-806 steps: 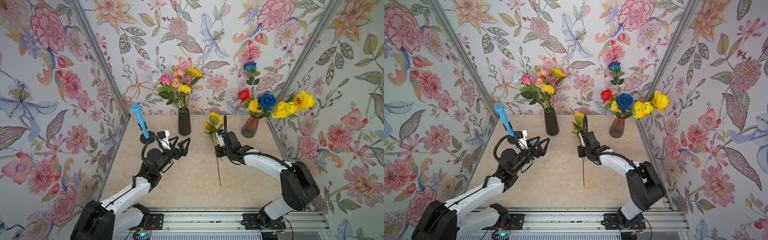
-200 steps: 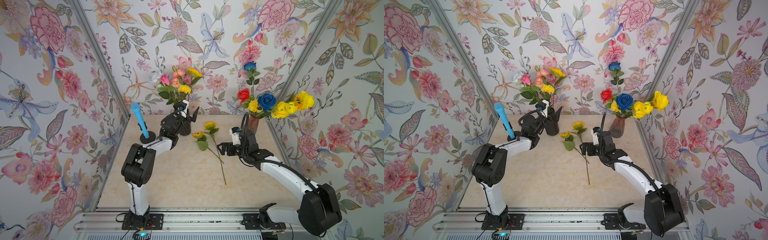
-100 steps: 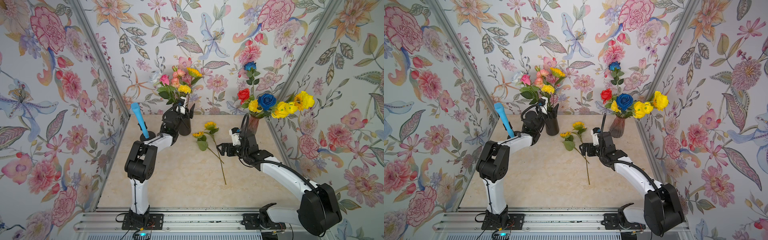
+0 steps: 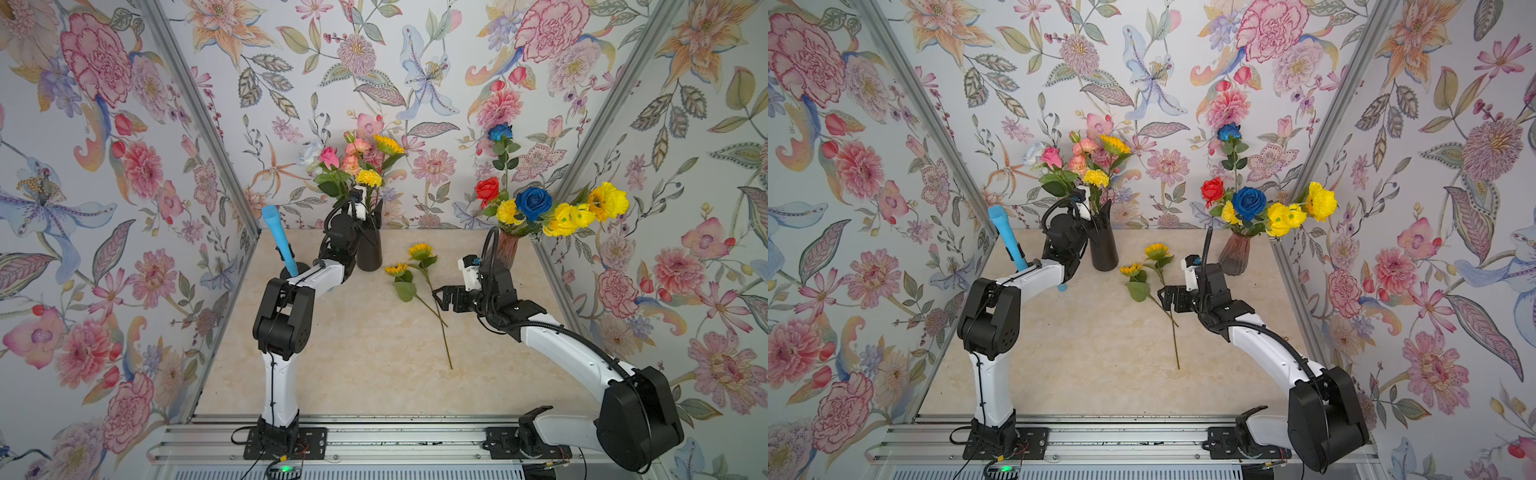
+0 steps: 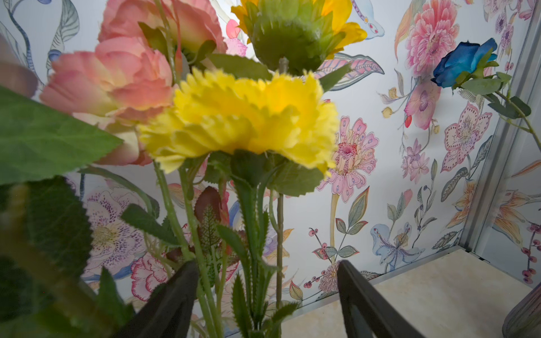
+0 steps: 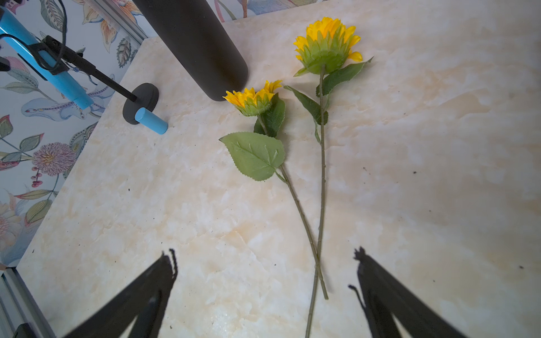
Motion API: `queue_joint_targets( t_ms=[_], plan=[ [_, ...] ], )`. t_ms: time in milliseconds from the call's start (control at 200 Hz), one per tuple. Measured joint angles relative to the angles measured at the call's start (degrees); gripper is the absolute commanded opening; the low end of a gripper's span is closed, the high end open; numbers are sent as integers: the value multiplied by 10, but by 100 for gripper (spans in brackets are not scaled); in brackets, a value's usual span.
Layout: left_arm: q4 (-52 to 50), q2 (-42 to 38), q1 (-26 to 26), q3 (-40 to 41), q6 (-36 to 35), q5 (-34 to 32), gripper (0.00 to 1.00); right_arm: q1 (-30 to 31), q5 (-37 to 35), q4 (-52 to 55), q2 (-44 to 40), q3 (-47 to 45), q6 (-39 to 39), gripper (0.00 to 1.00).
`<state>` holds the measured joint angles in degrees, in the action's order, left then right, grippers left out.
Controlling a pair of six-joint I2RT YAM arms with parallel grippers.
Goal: Pick out yellow flowers from the vase
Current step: Pick up the flower from the vase.
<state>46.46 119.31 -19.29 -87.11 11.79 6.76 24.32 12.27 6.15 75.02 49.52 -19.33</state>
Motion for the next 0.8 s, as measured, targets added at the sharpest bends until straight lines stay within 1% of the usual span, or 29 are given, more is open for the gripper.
queue_joint_targets(
  t_ms=[300, 405, 530, 645, 801],
  plan=[
    [-15, 16, 1, -23, 9, 1, 46, 0, 4, -5, 0, -5, -1, 100],
    [-15, 17, 3, -29, 11, 2, 33, 0, 4, -5, 0, -5, 0, 100],
    [-15, 18, 3, -30, 11, 4, 20, 0, 4, -5, 0, -5, -1, 100],
    [-16, 19, 4, -30, 10, 5, 16, 0, 4, -5, 0, -5, -1, 100],
    [-16, 19, 5, -30, 11, 5, 5, 0, 4, -6, 0, -5, -2, 100]
  ],
)
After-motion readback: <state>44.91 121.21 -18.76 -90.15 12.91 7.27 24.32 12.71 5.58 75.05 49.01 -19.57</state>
